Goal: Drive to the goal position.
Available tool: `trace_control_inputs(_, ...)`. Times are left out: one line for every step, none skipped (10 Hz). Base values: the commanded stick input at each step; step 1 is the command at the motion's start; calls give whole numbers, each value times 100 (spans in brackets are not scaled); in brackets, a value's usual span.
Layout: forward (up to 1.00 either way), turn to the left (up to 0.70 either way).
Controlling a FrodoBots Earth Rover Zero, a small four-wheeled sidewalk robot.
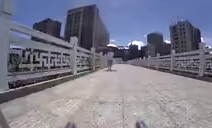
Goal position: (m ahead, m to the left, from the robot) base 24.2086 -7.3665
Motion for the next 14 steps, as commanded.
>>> trace_control_inputs(70, 0)
trace_control_inputs(70, 0)
trace_control_inputs(70, 0)
trace_control_inputs(70, -1)
trace_control_inputs(70, -11)
trace_control_inputs(70, -14)
trace_control_inputs(70, -7)
trace_control_inputs(70, 0)
trace_control_inputs(52, 0)
trace_control_inputs(45, 0)
trace_control_inputs(45, 0)
trace_control_inputs(45, 0)
trace_control_inputs(61, 0)
trace_control_inputs(70, 0)
